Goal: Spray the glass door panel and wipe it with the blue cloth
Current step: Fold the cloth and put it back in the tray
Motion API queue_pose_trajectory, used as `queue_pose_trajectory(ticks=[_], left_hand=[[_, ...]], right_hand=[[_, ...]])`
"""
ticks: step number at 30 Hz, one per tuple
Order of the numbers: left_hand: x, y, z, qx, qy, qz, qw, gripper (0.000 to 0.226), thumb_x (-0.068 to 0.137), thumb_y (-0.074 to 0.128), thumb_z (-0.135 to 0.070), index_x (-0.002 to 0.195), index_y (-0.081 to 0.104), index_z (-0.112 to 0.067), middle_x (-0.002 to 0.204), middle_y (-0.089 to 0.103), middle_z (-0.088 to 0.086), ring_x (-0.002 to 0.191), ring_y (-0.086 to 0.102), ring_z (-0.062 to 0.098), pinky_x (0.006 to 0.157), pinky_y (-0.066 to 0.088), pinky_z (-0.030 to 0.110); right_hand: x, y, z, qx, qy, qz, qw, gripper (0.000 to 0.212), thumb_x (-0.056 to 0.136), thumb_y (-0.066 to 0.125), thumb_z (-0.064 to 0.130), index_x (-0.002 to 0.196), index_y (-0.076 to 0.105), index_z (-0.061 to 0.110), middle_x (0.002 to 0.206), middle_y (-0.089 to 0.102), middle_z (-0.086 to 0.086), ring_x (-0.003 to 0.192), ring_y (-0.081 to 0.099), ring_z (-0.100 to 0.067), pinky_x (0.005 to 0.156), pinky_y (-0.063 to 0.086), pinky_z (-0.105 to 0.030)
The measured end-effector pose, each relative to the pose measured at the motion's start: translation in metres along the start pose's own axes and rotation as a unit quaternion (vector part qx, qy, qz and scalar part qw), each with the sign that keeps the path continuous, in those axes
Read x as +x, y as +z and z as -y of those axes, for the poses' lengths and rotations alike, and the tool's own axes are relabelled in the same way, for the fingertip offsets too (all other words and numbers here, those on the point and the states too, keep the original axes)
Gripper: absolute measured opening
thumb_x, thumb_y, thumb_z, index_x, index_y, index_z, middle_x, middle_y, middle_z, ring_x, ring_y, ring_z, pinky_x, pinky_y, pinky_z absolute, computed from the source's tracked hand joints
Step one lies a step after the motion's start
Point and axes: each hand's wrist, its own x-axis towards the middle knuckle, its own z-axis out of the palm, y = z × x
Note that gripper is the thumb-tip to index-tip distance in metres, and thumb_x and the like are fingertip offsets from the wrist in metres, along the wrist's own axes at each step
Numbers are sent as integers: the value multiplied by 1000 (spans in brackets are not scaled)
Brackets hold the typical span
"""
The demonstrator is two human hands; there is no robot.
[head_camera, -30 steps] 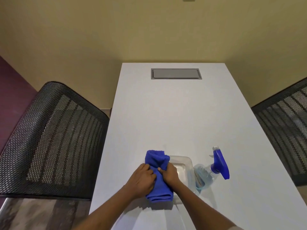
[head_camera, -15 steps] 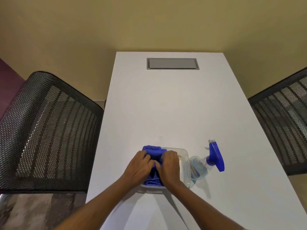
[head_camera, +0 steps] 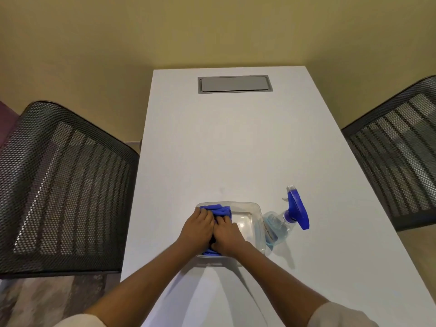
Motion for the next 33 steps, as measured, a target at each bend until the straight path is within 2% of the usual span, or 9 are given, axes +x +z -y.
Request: queue_pose_trajectory(ticks=[3, 6, 11, 16, 22, 25, 28, 31, 33], left_hand=[[-4, -3, -2, -42, -2, -54, 998, 34, 93, 40, -26, 116, 57, -7, 115, 61, 11, 107, 51, 31, 106, 34, 42], [-10, 0, -1, -96, -3, -152, 984, 26, 86, 41, -22, 98, 61, -9, 96, 65, 10, 89, 54, 29, 92, 44, 40], [-16, 14, 4, -131, -34, -164, 977, 72, 83, 54, -46, 134, 51, 4, 140, 52, 26, 130, 47, 47, 102, 45, 55], [-17, 23, 5, -191, -69, -110, 973, 97, 86, 28, -69, 151, 23, 3, 158, 21, 28, 145, 19, 47, 117, 22, 56], [-13, 30, 2, -191, -72, -90, 975, 110, 80, 8, -80, 153, 5, 4, 161, 5, 28, 148, 7, 45, 121, 10, 51], [-11, 31, -2, -213, -84, -87, 970, 111, 80, 7, -78, 152, 4, 5, 161, 2, 28, 148, 5, 46, 121, 11, 51], [-9, 31, -4, -218, -95, -83, 968, 110, 80, 7, -77, 153, 3, 5, 161, 2, 27, 148, 4, 46, 120, 12, 51], [-10, 31, -5, -220, -99, -88, 967, 108, 82, 10, -77, 153, 7, 4, 161, 7, 28, 147, 7, 48, 119, 16, 53], [-9, 31, -5, -225, -101, -88, 965, 107, 82, 11, -77, 153, 7, 4, 161, 7, 27, 147, 7, 48, 118, 16, 54]], right_hand=[[-6, -6, -3, 44, -4, -37, 998, 40, 83, 58, 19, 119, 53, 4, 124, 54, -14, 119, 42, -35, 88, 45, -42], [-21, -6, -5, 125, 31, -164, 978, 28, 86, 58, 21, 111, 58, 9, 117, 59, -9, 111, 48, -29, 94, 42, -39], [-55, -7, 5, 184, 132, -384, 895, 44, 85, 62, 35, 120, 56, 10, 117, 62, -9, 108, 54, -24, 97, 37, -35], [-83, 4, -1, 182, 216, -531, 799, 59, 68, 83, 25, 110, 43, 13, 105, 58, -19, 101, 48, -23, 89, 43, -39], [-97, 0, -29, 203, 334, -561, 730, 85, 57, 92, 22, 120, 35, 15, 119, 43, -13, 105, 48, -29, 85, 53, -46], [-96, -5, -45, 206, 343, -539, 741, 89, 60, 91, 28, 126, 31, 14, 126, 40, -13, 109, 49, -31, 91, 47, -41], [-93, -11, -58, 302, 339, -485, 748, 88, 69, 86, 31, 133, 27, 23, 135, 37, -7, 113, 52, -24, 93, 50, -39], [-91, -17, -63, 414, 308, -449, 730, 78, 73, 81, 35, 132, 30, 34, 127, 49, 9, 106, 55, -12, 83, 51, -30], [-91, -19, -63, 453, 285, -439, 721, 68, 77, 79, 30, 121, 33, 55, 109, 55, 29, 96, 62, 0, 72, 51, -16]])
